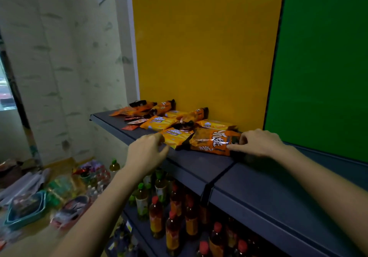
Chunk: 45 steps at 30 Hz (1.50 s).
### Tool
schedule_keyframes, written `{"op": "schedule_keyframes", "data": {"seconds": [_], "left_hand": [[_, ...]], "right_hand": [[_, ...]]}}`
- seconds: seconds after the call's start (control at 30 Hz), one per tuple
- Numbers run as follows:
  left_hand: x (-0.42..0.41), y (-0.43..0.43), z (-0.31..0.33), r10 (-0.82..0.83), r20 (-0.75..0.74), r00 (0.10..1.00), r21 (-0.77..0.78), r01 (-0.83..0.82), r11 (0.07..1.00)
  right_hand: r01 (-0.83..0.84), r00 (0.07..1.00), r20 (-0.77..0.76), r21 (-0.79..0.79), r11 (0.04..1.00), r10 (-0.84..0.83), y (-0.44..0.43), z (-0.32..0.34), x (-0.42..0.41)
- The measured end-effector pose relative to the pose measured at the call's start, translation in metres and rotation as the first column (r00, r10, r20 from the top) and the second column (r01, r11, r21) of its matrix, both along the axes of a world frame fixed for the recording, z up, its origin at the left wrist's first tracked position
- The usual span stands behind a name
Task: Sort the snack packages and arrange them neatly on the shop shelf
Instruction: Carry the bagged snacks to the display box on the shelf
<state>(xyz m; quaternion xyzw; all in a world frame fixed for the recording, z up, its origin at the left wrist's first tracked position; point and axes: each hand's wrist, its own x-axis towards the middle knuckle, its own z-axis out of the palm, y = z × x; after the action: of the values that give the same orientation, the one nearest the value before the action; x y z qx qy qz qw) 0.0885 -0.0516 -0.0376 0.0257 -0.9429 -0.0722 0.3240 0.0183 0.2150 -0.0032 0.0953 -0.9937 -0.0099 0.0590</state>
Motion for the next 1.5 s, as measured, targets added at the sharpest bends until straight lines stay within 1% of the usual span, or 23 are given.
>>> {"op": "schedule_keyframes", "data": {"seconds": [0.13, 0.23, 0.33, 0.43, 0.57, 0.7, 0.83, 0.9, 1.0, 1.07, 1.17, 1.23, 1.33, 1.37, 1.5], "left_hand": [[-0.043, -0.012, 0.002, -0.069, 0.011, 0.998, 0.055, 0.069, 0.996], [-0.079, -0.021, 0.003, -0.157, 0.024, 0.987, 0.109, 0.153, 0.982], [-0.118, -0.027, 0.007, -0.252, 0.009, 0.968, 0.136, 0.249, 0.959], [-0.151, -0.034, 0.009, -0.332, 0.025, 0.943, 0.170, 0.323, 0.931], [-0.190, -0.047, 0.012, -0.382, 0.085, 0.920, 0.259, 0.349, 0.901], [-0.231, -0.056, 0.016, -0.415, 0.190, 0.890, 0.376, 0.324, 0.868], [-0.266, -0.053, 0.016, -0.468, 0.296, 0.833, 0.411, 0.331, 0.849], [-0.275, -0.049, 0.015, -0.466, 0.323, 0.824, 0.403, 0.326, 0.856], [-0.285, -0.043, 0.015, -0.448, 0.364, 0.817, 0.369, 0.315, 0.874], [-0.291, -0.040, 0.016, -0.456, 0.411, 0.790, 0.350, 0.325, 0.879], [-0.301, -0.039, 0.018, -0.462, 0.479, 0.746, 0.355, 0.317, 0.880], [-0.304, -0.037, 0.021, -0.482, 0.500, 0.719, 0.403, 0.300, 0.865], [-0.307, -0.034, 0.023, -0.553, 0.506, 0.662, 0.508, 0.289, 0.811], [-0.311, -0.032, 0.021, -0.578, 0.501, 0.643, 0.540, 0.290, 0.790], [-0.307, -0.031, 0.025, -0.630, 0.486, 0.606, 0.602, 0.291, 0.744]], "right_hand": [[0.070, 0.994, 0.087, -0.070, 0.995, -0.064, -0.004, 0.000, -0.015], [0.146, 0.982, 0.140, -0.129, 0.981, -0.127, -0.009, -0.005, -0.022], [0.233, 0.965, 0.184, -0.259, 0.937, -0.189, -0.011, -0.013, -0.026], [0.323, 0.941, 0.249, -0.448, 0.834, -0.231, -0.019, -0.017, -0.025], [0.406, 0.913, 0.244, -0.614, 0.677, -0.327, -0.032, -0.018, -0.021], [0.478, 0.860, 0.258, -0.708, 0.520, -0.440, -0.045, -0.024, -0.014], [0.530, 0.800, 0.297, -0.757, 0.383, -0.521, -0.056, -0.034, -0.006], [0.552, 0.772, 0.312, -0.762, 0.340, -0.554, -0.060, -0.036, -0.003], [0.549, 0.756, 0.318, -0.785, 0.288, -0.572, -0.067, -0.037, 0.001], [0.538, 0.751, 0.311, -0.800, 0.267, -0.582, -0.071, -0.039, -0.001], [0.549, 0.717, 0.301, -0.800, 0.243, -0.629, -0.074, -0.040, -0.007], [0.561, 0.689, 0.297, -0.796, 0.228, -0.661, -0.076, -0.041, -0.012], [0.558, 0.670, 0.285, -0.802, 0.212, -0.685, -0.079, -0.038, -0.017], [0.534, 0.681, 0.292, -0.826, 0.182, -0.672, -0.079, -0.038, -0.018], [0.375, 0.753, 0.317, -0.927, -0.019, -0.576, -0.081, -0.035, -0.016]]}}
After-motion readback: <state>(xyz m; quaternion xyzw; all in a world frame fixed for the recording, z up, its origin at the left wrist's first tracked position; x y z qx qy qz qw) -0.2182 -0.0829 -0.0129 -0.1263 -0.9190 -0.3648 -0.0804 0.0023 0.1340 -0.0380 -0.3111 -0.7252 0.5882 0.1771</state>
